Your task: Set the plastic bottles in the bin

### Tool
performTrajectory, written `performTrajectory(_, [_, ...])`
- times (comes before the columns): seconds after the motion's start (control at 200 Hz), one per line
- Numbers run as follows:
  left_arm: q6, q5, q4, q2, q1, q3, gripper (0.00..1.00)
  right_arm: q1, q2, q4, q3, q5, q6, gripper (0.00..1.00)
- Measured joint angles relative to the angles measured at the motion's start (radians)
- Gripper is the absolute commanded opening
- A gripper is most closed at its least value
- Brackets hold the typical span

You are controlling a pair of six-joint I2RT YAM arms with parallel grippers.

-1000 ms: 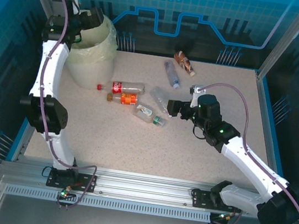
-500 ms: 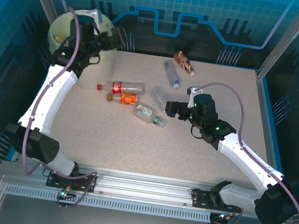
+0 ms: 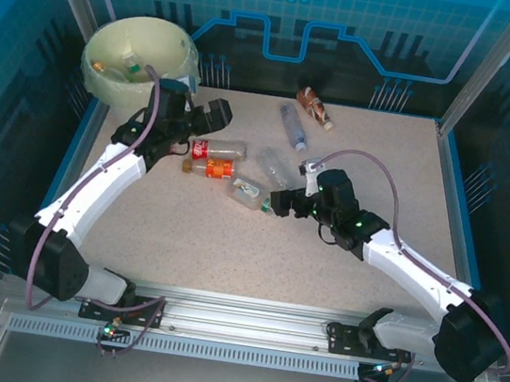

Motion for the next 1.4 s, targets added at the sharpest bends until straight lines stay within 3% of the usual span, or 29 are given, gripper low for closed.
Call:
performTrajectory(0.145, [-0.034, 0.016, 0.007, -0.005, 0.0, -0.039, 0.99, 0.014, 0.065, -0.002, 0.005, -0.04, -0.064, 1.0])
performTrajectory(0.37, [-0.071, 0.021, 0.014, -0.005, 0.0, -0.068, 0.99, 0.062, 0.288, -0.052, 0.118, -0.094, -0.177, 0.98])
performTrajectory(0.7, [-0.098, 0.028, 0.009, -0.006, 0.0, -0.152, 0.99, 0.083, 0.514, -0.097, 0.272, 0.01, -0.252, 0.97])
performTrajectory(0.94, [-0.105, 0.051, 0.012, -0.041, 0.0, -0.209, 0.99, 0.081, 0.627, -0.149, 0.318, 0.017, -0.279, 0.95])
performTrajectory(1.1, [-0.105, 0.07, 0.023, -0.067, 0.0, -0.253, 0.99, 0.081, 0.656, -0.164, 0.32, 0.013, -0.283, 0.83])
performTrajectory(1.401, [-0.134, 0.131, 0.073, -0.086, 0.0, -0.34, 0.99, 0.083, 0.64, -0.153, 0.295, 0.01, -0.282, 0.46])
